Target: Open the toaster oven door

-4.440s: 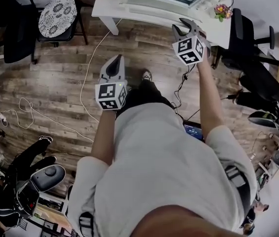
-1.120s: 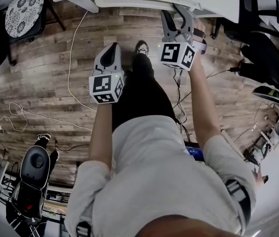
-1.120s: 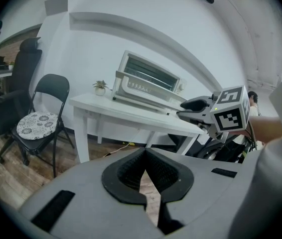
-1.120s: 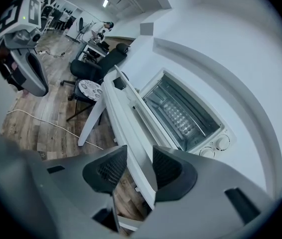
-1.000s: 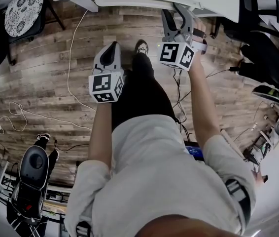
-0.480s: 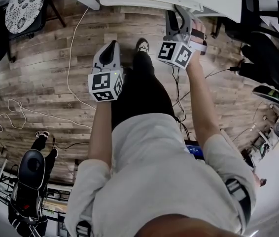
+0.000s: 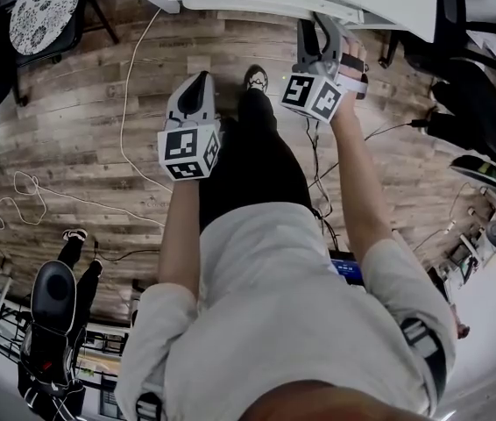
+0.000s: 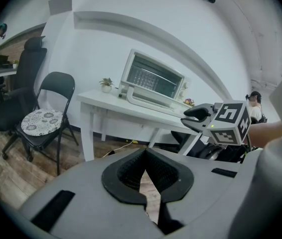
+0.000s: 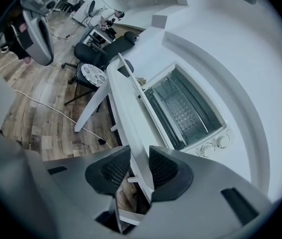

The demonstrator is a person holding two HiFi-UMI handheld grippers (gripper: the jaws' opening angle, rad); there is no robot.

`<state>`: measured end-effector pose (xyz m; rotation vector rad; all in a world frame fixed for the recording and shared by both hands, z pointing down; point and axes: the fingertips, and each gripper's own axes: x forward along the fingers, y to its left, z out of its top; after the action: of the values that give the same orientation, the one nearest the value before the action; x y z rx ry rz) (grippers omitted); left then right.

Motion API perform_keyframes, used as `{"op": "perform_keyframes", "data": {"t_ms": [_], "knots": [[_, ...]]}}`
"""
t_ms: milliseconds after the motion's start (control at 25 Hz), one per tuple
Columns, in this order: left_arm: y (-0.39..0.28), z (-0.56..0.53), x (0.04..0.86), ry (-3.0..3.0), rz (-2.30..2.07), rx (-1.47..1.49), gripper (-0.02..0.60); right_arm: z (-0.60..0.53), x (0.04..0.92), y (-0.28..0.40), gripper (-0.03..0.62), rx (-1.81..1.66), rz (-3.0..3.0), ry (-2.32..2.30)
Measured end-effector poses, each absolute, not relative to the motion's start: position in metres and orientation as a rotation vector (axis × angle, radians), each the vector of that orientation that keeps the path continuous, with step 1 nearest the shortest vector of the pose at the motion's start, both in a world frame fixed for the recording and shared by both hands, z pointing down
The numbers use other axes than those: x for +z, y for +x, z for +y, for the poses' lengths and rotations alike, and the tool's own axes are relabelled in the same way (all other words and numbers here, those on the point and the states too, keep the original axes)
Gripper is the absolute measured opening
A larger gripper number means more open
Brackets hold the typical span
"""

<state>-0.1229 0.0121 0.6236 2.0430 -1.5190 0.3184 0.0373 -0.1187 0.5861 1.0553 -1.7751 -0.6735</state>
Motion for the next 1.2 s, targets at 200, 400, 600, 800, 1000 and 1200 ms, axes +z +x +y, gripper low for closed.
{"op": "perform_keyframes", "data": {"t_ms": [200, 400, 600, 800, 1000, 1200], "knots": [[-0.122, 0.01, 0.629, 2.047, -1.507, 0.333, 0.017, -0.12, 0.588, 0.037, 0.118, -0.677, -1.782, 1.08], [-0.115, 0.01, 0.634, 2.077, -1.482, 0.355, 0.018, -0.118, 0.591, 0.038, 0.118, -0.685, -1.782, 1.093], [-0.109, 0.005, 0.636, 2.113, -1.479, 0.393, 0.017, -0.118, 0.594, 0.039, 0.12, -0.686, -1.793, 1.096], [-0.105, 0.003, 0.637, 2.111, -1.478, 0.38, 0.017, -0.118, 0.598, 0.041, 0.12, -0.698, -1.791, 1.102], [-0.103, 0.007, 0.637, 2.108, -1.481, 0.37, 0.017, -0.117, 0.605, 0.042, 0.12, -0.72, -1.792, 1.112], [-0.108, 0.011, 0.641, 2.1, -1.484, 0.369, 0.017, -0.117, 0.612, 0.039, 0.12, -0.727, -1.784, 1.131]]}}
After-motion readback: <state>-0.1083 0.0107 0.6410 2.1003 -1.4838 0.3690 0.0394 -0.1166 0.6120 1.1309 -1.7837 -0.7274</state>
